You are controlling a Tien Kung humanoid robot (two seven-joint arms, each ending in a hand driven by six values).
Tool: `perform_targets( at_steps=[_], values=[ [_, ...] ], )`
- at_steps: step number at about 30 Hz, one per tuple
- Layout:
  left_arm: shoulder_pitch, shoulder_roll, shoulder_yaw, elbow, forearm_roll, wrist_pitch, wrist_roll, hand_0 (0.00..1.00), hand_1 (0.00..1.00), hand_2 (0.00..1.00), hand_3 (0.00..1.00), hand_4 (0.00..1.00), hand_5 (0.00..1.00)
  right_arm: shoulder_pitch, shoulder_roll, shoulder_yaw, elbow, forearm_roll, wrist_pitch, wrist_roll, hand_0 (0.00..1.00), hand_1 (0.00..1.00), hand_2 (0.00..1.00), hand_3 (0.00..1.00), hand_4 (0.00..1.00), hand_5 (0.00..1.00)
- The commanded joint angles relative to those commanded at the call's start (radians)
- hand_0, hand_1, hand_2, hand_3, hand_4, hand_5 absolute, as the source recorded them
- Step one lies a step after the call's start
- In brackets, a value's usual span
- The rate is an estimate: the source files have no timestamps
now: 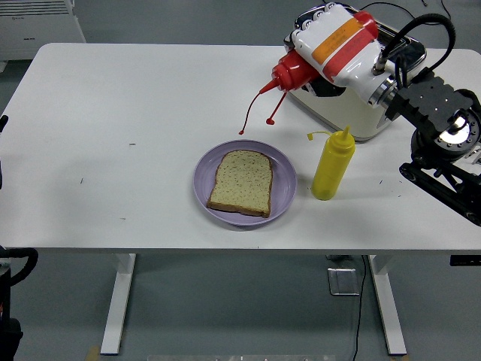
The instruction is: Pick up the cup,pour liquid into bread,place the cup on the desk
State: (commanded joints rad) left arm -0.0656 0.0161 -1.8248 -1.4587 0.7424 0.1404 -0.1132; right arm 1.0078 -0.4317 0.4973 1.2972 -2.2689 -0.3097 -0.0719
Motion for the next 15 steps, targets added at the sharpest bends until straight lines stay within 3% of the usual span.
perform_targets(
  at_steps=[7,10,15],
  values=[
    [0.004,0.001,-0.005,0.0,-0.001,0.001,0.0,0.712,0.751,0.779,0.688,0.66,0.998,0.019,-0.015,0.087,-0.004,0.0,-0.007,-0.01,0.002,0.013,0.187,0.367,0.847,0.216],
    [0.004,0.001,-0.004,0.0,-0.001,0.001,0.0,0.713,0.75,0.779,0.688,0.66,0.998,0.041,-0.016,0.066,-0.006,0.0,0.007,-0.021,0.002,0.014,0.188,0.368,0.844,0.214],
    [0.005,0.0,-0.002,0.001,-0.001,0.001,0.0,0.713,0.75,0.779,0.688,0.66,0.998,0.096,-0.003,-0.066,-0.014,0.0,0.04,-0.054,0.002,0.014,0.188,0.368,0.844,0.214]
  ],
)
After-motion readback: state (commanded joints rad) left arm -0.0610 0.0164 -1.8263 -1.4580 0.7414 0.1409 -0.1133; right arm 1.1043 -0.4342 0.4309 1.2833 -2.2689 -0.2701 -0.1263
